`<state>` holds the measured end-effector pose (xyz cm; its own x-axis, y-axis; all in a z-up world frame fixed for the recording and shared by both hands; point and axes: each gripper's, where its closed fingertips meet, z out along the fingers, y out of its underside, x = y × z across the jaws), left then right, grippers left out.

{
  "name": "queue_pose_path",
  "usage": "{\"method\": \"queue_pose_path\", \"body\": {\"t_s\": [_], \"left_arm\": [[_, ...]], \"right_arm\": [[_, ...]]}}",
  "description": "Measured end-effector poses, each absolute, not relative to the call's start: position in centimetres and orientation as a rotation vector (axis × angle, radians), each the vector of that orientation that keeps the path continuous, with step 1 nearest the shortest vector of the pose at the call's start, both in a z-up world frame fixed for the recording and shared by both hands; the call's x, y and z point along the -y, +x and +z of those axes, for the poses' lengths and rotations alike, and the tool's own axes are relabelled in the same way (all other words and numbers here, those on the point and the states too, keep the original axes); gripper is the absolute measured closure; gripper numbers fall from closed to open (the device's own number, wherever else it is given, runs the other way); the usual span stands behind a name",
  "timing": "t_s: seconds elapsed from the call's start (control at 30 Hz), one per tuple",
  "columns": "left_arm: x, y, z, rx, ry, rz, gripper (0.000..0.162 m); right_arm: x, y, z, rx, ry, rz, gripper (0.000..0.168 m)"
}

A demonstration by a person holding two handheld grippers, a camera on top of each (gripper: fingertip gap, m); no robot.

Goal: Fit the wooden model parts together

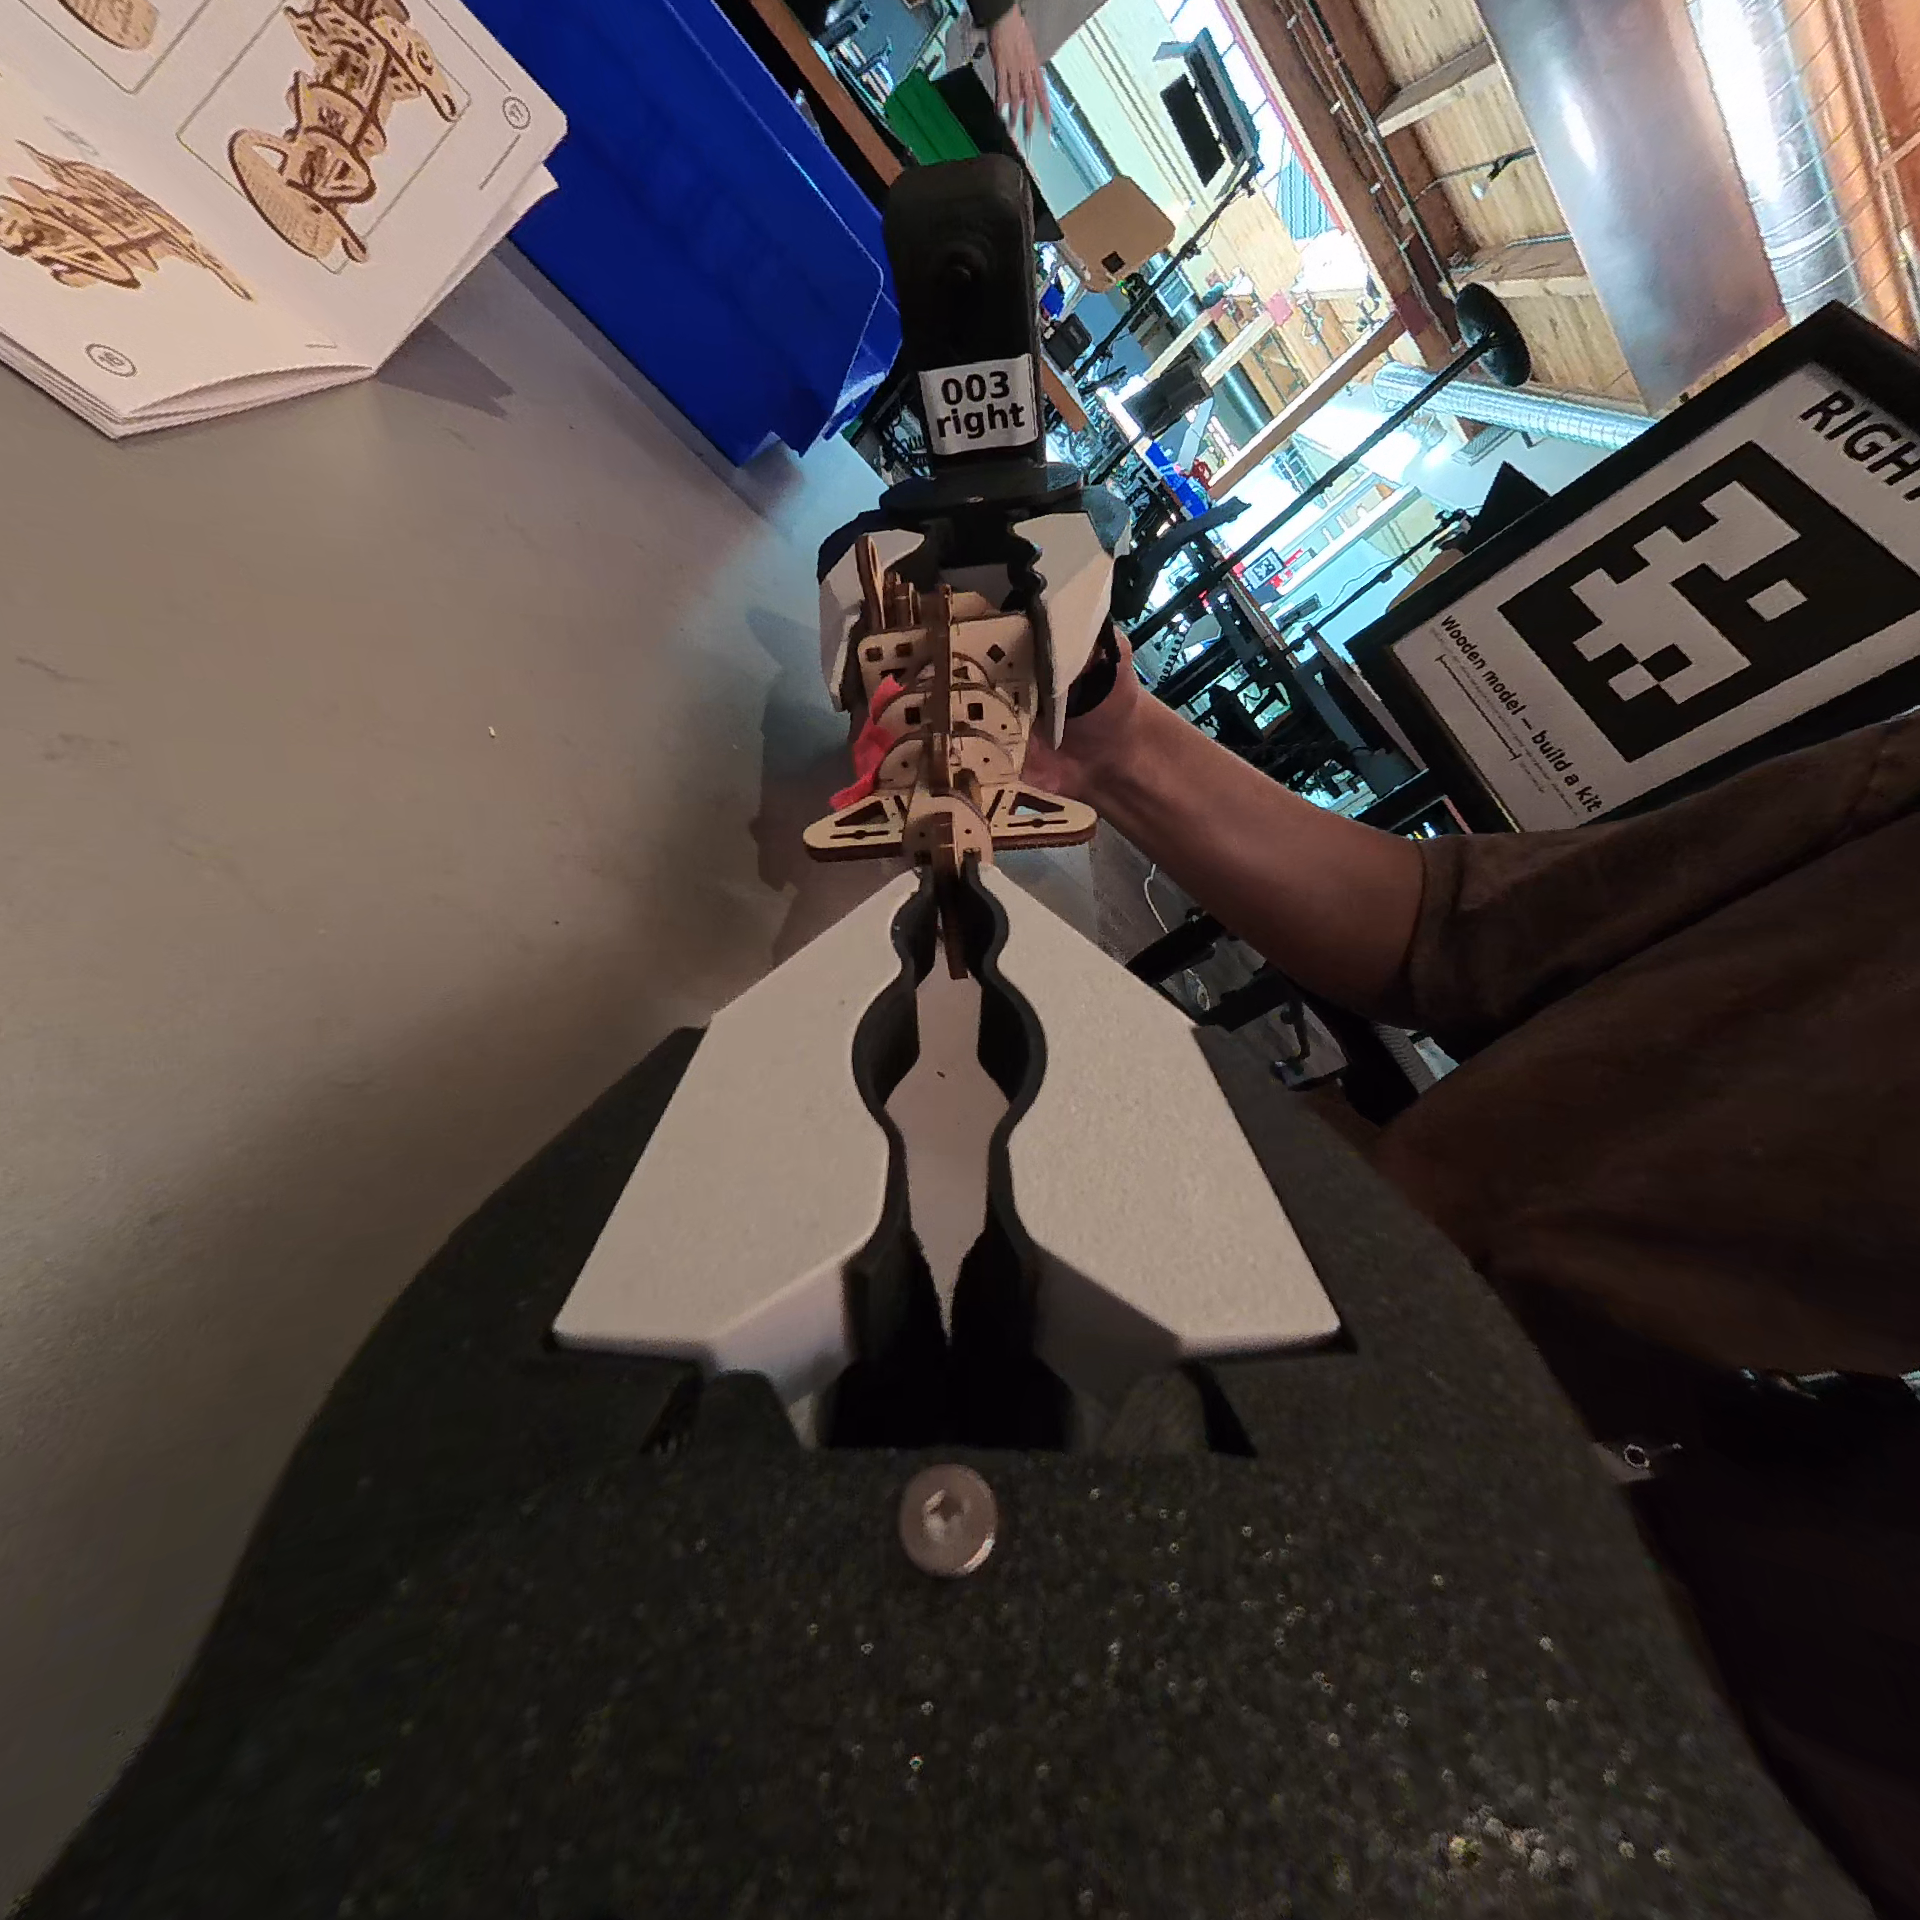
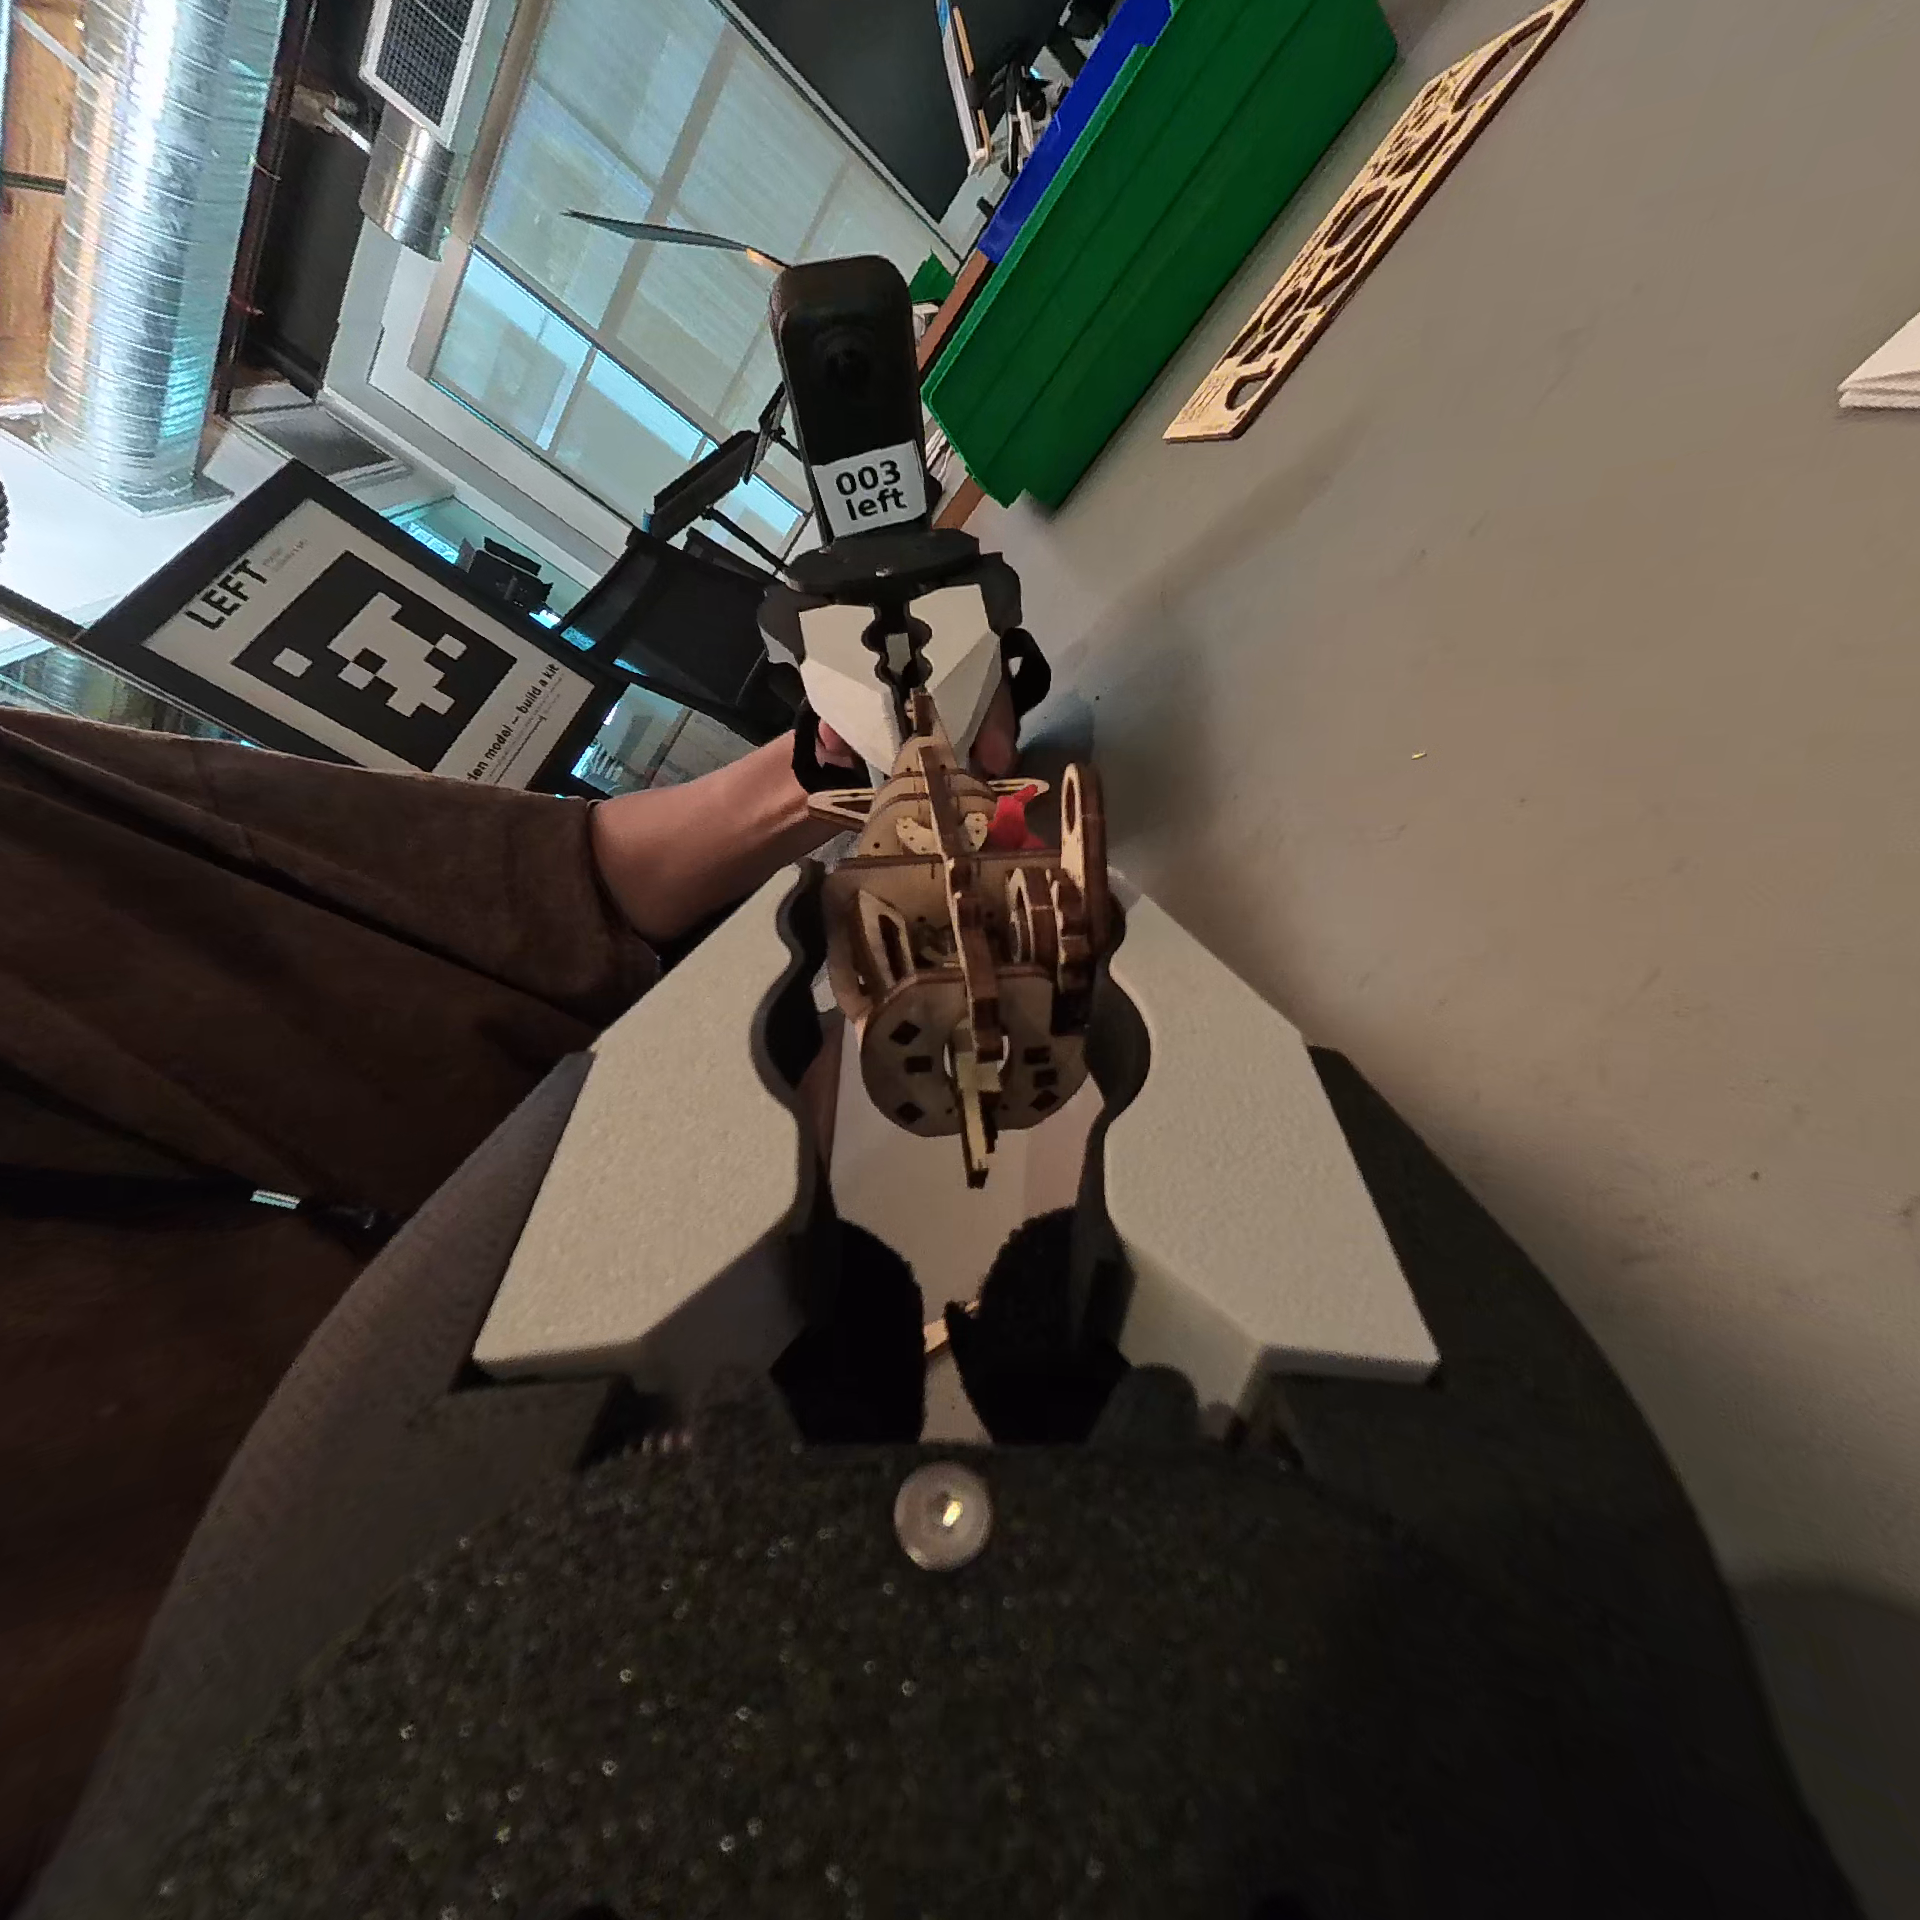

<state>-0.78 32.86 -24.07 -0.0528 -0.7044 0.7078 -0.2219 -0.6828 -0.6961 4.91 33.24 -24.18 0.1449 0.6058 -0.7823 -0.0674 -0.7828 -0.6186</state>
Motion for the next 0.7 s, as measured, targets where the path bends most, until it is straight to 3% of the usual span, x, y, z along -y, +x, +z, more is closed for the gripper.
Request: {"method": "queue_pose_path", "body": {"t_s": [0.7], "left_arm": [[-33.4, -0.4, -25.3, -0.999, -1.934, -1.671, 0.162]], "right_arm": [[-33.5, 5.0, -24.8, 0.502, -1.949, 1.66, 0.121]]}}
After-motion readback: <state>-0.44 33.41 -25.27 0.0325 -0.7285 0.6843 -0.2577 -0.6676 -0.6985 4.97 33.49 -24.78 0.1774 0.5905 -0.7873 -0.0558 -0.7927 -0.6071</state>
